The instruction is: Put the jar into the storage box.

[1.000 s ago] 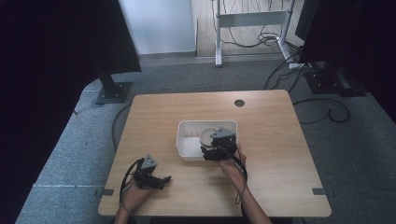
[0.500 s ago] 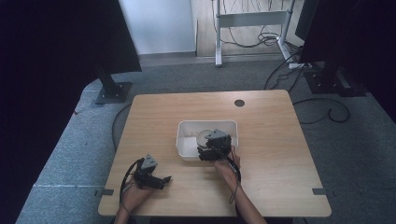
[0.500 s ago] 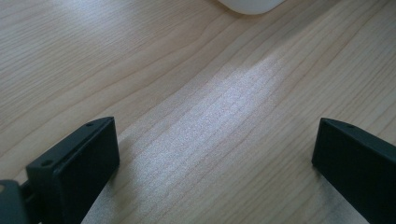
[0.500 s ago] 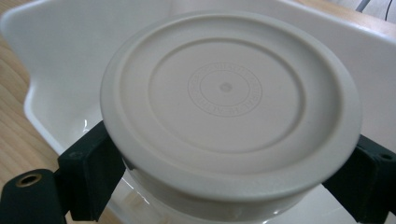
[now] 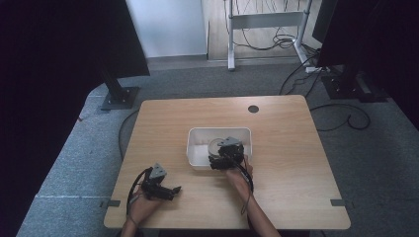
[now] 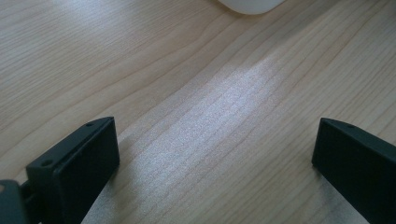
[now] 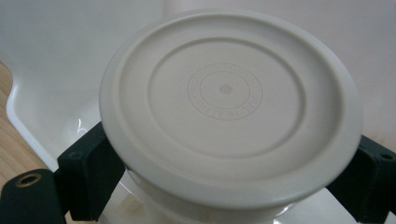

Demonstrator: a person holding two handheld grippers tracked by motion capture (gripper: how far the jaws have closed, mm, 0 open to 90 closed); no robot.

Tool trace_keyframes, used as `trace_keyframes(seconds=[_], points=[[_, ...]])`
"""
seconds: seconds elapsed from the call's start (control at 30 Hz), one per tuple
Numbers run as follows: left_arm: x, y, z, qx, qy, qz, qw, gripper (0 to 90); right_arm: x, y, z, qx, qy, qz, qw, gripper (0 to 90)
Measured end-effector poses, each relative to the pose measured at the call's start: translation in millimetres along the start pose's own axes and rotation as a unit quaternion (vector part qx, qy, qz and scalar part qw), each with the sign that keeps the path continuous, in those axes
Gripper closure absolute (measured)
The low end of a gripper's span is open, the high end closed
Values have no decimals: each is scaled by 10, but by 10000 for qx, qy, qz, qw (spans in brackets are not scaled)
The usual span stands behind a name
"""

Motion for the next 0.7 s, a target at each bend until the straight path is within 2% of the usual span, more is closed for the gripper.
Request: trace_keyframes(seconds=[0.2, 0.37, 0.47, 0.7], points=[[0, 0, 0, -2, 0, 0, 10000, 5, -1, 8, 1, -59, 14, -5, 10000, 91], [1, 0, 1, -4, -1, 2, 10000, 4, 11, 8, 1, -139, 118, -48, 9998, 30], [0, 0, 0, -3, 0, -4, 10000, 5, 11, 1, 18, -138, 75, 18, 9999, 22], [0, 0, 0, -3, 0, -2, 10000, 5, -21, -5, 94, -110, 133, 146, 9997, 23]])
Point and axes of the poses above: each handheld gripper's, and its own axes: z roughly backward along the jaws, y roughly out of its top, x roughly to its right, the point moved 3 cm from there along -z, roughly forward along the jaws, and after that the axes turned 15 degrees about y, right-handed, at the moved point
